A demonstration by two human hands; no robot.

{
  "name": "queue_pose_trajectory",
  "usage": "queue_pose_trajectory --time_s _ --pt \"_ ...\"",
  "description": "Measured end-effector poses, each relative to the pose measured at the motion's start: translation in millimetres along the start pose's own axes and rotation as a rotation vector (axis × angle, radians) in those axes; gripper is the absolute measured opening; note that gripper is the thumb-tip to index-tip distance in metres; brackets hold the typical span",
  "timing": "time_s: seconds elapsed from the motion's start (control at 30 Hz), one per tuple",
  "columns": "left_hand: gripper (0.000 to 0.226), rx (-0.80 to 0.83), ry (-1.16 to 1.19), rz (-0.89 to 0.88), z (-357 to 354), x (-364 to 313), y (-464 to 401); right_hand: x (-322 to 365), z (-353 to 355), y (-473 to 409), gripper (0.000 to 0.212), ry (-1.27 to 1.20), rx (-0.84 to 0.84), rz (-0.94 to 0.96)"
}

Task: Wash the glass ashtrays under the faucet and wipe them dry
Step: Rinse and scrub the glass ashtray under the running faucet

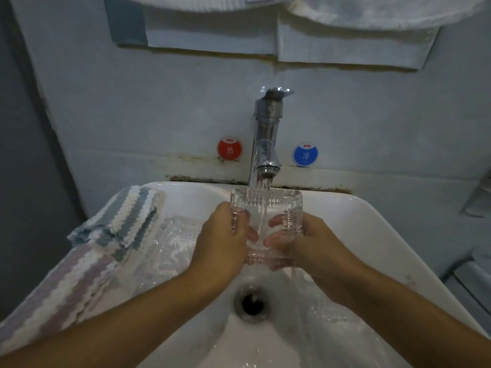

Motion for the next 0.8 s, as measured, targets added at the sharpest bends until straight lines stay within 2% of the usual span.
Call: queue_pose_trajectory --time_s 0.17,0.33,0.5,0.6,0.7,0.8 --pt "0.014 -0.041 0.011 -0.028 0 -3 2 -1 -2 1 0.041 -0.136 0.086 -0.092" --pt "0.014 -0.026 0.09 0.056 0 -1 3 -12 -9 1 0.008 -0.078 -0.066 -0.075" --pt "0.008 0.104 0.215 0.086 -3 -5 9 -13 -7 2 0.014 0.041 -0.077 -0.05" --pt "0.034 0.173 0.241 0.11 -3 -4 7 -14 -7 1 0.034 0.056 -0.115 -0.025" --pt "0.058 0.242 0.218 0.095 -3 0 2 -12 -7 1 0.031 0.078 -0.148 0.026" --pt "0.062 0.294 0.248 0.113 -4 2 -2 -10 -5 1 0.03 0.088 -0.15 0.036"
Point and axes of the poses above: each hand's wrist, its own y-axis away from the middle knuckle, its own z-axis out of the back of the hand, x = y × z, the point moved 1 cm from there along -y, towards the middle knuckle, and after that the axes turned 1 degree about -y, right-handed, at the moved point
